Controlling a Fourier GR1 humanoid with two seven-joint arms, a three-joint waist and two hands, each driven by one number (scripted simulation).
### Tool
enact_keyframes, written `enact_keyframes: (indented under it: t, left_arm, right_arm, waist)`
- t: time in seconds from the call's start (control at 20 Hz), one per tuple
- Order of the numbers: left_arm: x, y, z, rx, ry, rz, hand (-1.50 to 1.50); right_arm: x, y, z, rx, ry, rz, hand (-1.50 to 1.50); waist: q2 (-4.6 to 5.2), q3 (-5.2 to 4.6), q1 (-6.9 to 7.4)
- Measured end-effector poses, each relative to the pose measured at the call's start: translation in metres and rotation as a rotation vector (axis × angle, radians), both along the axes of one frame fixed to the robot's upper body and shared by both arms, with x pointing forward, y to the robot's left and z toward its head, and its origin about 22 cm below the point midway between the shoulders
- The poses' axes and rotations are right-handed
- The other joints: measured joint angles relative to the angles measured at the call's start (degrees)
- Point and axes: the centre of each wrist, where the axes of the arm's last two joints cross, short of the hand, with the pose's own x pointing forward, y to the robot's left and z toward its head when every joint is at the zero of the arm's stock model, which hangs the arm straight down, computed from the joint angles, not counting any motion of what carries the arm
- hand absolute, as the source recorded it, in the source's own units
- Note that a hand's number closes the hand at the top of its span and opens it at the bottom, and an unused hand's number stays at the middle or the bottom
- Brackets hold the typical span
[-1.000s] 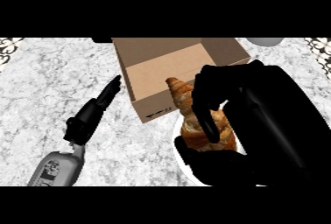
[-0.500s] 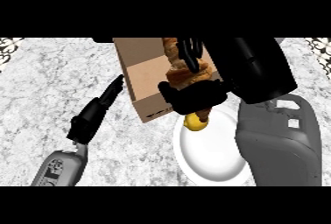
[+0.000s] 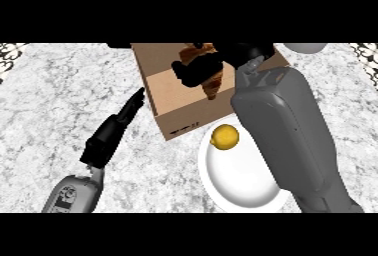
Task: Pick the croissant from the plate and place it in the cardboard box
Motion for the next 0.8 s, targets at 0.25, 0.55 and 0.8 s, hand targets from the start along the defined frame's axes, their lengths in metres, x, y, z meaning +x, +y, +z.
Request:
enact_keyframes:
  t: [0.25, 0.55, 0.8]
  left_arm:
    - [-0.002, -0.002, 0.004, 0.004, 0.000, -0.006, 0.00]
    - [0.000, 0.002, 0.003, 0.004, -0.003, -0.011, 0.00]
    - [0.003, 0.004, 0.004, -0.001, -0.008, -0.024, 0.00]
  right_arm:
    - [0.027, 0.010, -0.034, -0.053, 0.019, -0.018, 1.50]
    - [0.053, 0.010, -0.073, -0.007, 0.154, -0.064, -1.50]
    - [0.069, 0.006, -0.101, 0.059, 0.275, -0.062, -1.50]
  waist:
    - [0.11, 0.00, 0.27]
    - [0.34, -0.01, 0.91]
    - [0.42, 0.00, 1.27]
